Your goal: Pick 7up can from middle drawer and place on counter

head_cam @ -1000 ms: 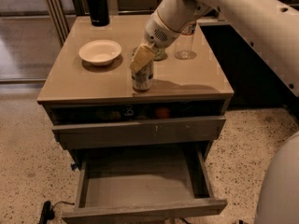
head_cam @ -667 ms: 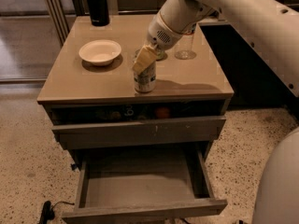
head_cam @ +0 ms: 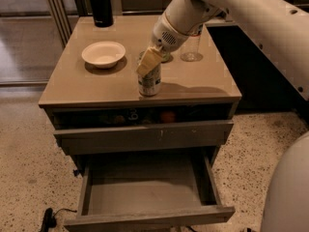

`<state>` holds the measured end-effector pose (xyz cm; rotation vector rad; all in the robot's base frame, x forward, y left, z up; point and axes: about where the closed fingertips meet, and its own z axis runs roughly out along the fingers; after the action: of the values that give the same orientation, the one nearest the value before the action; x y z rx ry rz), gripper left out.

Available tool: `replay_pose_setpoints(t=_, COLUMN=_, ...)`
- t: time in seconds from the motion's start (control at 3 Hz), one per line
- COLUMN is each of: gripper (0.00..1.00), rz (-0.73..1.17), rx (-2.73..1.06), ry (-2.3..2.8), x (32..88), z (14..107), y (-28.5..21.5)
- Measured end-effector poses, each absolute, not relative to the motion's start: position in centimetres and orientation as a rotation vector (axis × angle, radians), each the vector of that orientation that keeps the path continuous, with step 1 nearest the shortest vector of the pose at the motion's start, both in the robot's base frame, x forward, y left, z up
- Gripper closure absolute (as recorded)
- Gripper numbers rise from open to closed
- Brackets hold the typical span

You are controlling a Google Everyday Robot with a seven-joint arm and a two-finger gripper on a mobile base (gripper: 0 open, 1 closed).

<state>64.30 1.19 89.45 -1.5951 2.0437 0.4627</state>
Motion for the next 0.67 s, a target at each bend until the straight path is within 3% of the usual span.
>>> replay_pose_setpoints(t=0.67, gripper=0.19, rz=0.463, rx=-1.595, ry=2.044, x=64.30, z=89.44, y=1.20)
